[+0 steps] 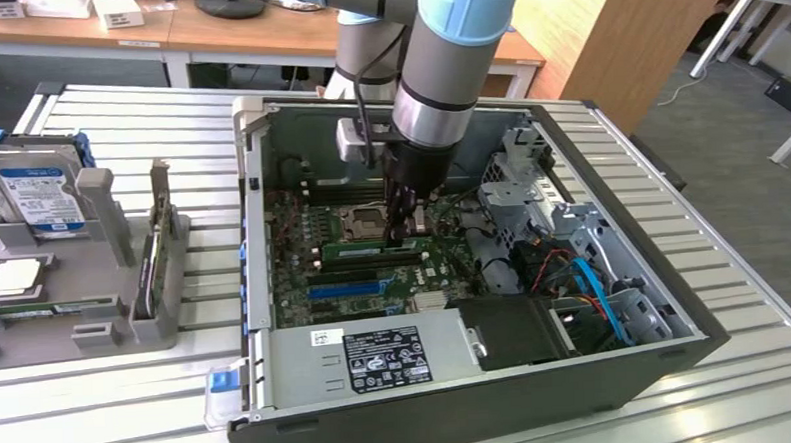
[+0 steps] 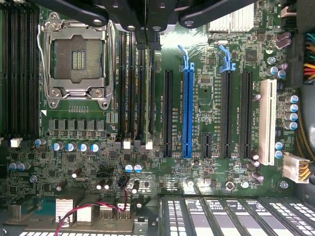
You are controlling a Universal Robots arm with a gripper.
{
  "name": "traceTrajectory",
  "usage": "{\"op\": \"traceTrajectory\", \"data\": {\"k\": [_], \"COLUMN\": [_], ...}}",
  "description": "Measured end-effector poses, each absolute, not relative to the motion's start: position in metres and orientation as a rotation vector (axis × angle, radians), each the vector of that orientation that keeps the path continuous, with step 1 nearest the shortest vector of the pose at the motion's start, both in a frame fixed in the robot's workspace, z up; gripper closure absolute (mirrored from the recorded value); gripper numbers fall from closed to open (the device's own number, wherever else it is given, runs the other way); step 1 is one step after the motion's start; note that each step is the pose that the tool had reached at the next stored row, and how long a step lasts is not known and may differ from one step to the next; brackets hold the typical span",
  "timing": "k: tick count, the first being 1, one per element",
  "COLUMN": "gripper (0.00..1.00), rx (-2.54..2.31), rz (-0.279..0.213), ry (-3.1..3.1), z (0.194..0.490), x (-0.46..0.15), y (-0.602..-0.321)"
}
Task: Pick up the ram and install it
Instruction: 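Insert the ram into the slot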
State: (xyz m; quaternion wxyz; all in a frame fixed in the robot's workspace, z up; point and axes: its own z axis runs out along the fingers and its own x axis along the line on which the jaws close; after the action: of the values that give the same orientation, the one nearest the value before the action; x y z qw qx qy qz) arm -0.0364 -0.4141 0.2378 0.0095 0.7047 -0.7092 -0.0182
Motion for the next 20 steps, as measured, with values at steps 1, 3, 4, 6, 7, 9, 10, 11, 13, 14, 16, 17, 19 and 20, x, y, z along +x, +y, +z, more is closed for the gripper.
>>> {"op": "traceTrajectory", "data": {"k": [1,3,4,6,7,9,10,11,13,14,16,17,19,20], "gripper": [0.88,0.88,0.88,0.88,0.88,0.88,0.88,0.88,0.88,0.88,0.88,0.88,0.88,0.88], "rx": [2.201,2.201,2.201,2.201,2.201,2.201,2.201,2.201,2.201,2.201,2.201,2.201,2.201,2.201], "rz": [-0.057,-0.057,-0.057,-0.057,-0.057,-0.057,-0.057,-0.057,-0.057,-0.057,-0.057,-0.057,-0.057,-0.057], "ry": [-2.215,-2.215,-2.215,-2.215,-2.215,-2.215,-2.215,-2.215,-2.215,-2.215,-2.215,-2.215,-2.215,-2.215], "z": [0.2377,0.2377,0.2376,0.2375,0.2374,0.2374,0.2374,0.2374,0.2368,0.2361,0.2360,0.2361,0.2361,0.2360], "x": [-0.0364,-0.0364,-0.0364,-0.0364,-0.0361,-0.0357,-0.0357,-0.0357,-0.0356,-0.0356,-0.0356,-0.0356,-0.0356,-0.0356], "y": [-0.4141,-0.4141,-0.4141,-0.4141,-0.4141,-0.4141,-0.4141,-0.4141,-0.4140,-0.4140,-0.4141,-0.4141,-0.4141,-0.4141]}}
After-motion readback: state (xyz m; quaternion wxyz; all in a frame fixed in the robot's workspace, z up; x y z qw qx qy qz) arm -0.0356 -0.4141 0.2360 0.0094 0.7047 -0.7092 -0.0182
